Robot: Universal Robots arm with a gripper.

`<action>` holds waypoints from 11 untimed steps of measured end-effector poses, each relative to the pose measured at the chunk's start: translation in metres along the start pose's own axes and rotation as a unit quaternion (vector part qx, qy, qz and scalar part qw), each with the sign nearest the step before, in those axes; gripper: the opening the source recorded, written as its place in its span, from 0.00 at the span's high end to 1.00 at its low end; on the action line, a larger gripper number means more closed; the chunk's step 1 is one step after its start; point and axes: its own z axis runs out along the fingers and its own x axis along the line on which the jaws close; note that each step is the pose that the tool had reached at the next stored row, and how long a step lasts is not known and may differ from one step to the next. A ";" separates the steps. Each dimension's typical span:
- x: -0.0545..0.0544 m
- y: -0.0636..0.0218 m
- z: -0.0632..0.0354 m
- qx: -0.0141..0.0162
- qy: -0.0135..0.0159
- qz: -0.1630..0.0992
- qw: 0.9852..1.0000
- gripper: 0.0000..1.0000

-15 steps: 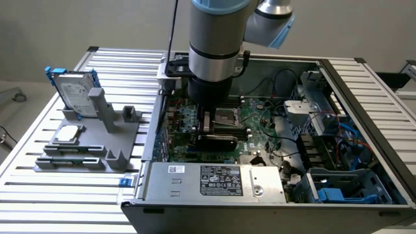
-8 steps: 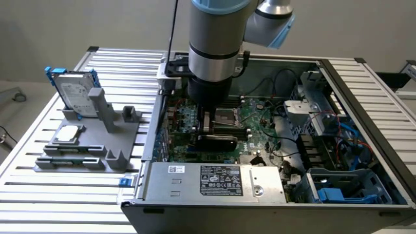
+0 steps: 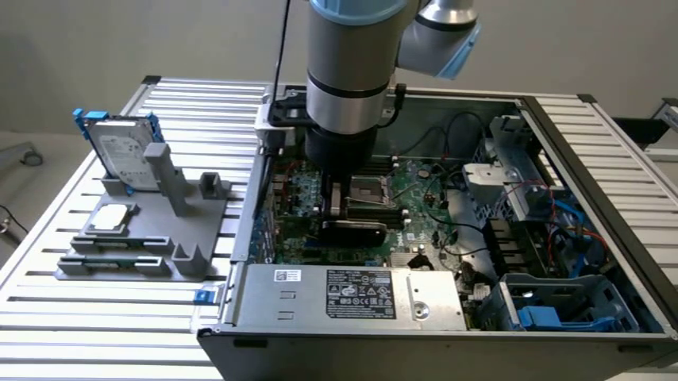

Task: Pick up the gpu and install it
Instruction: 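Press down on the gpu until it lock into place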

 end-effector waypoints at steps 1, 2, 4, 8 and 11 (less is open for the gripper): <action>0.000 0.0000 0.0000 0.000 0.000 0.000 1.000 0.89; 0.000 0.0001 -0.0011 0.000 -0.001 0.000 1.000 0.89; -0.001 0.0006 -0.0086 0.000 -0.001 0.000 1.000 0.89; -0.001 0.0054 -0.0193 0.000 -0.002 0.000 1.000 0.89; -0.001 0.0121 -0.0208 -0.001 -0.003 0.000 1.000 0.89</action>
